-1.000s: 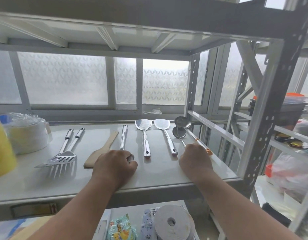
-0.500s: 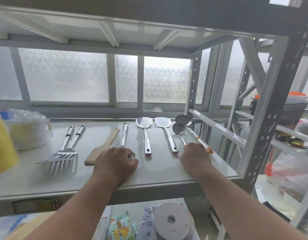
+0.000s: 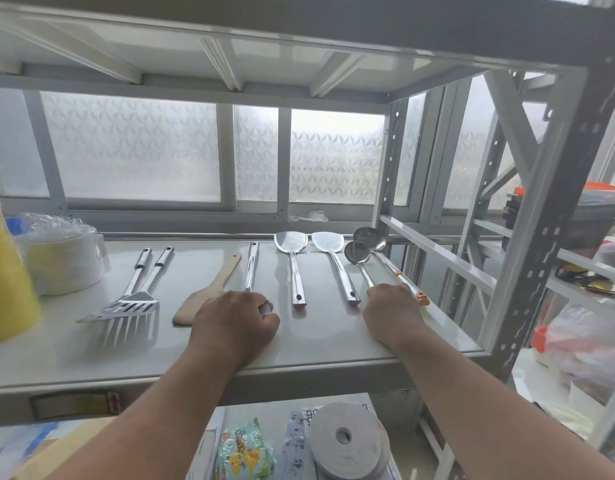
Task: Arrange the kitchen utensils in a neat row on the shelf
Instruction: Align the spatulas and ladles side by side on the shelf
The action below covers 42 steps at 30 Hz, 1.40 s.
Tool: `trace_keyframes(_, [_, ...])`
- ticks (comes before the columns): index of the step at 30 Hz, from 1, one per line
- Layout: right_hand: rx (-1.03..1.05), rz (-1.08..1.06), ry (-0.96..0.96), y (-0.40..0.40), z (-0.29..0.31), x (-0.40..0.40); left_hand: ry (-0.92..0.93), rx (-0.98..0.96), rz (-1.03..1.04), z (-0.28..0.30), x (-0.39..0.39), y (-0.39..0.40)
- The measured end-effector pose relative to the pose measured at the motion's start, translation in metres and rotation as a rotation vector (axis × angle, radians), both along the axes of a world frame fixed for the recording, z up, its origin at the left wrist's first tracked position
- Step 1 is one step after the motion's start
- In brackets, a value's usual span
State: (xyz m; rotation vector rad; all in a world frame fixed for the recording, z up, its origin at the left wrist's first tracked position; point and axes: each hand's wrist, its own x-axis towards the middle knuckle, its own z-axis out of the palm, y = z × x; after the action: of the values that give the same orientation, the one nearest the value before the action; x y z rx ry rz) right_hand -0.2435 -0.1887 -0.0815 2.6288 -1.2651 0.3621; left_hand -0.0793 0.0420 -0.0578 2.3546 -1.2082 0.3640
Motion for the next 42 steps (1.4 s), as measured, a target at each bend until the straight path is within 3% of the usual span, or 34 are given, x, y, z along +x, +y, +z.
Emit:
trace_keyframes(30, [0.082,0.004,0.097,-0.004,-0.001,0.001,0.06,0.018,-0.012,0.001,-0.001,0.003])
trace_keyframes(42, [0.162,-0.024,-0.01,0.004,0.004,-0.002,0.057,0.043,0.002,-0.001,0.002,0.001])
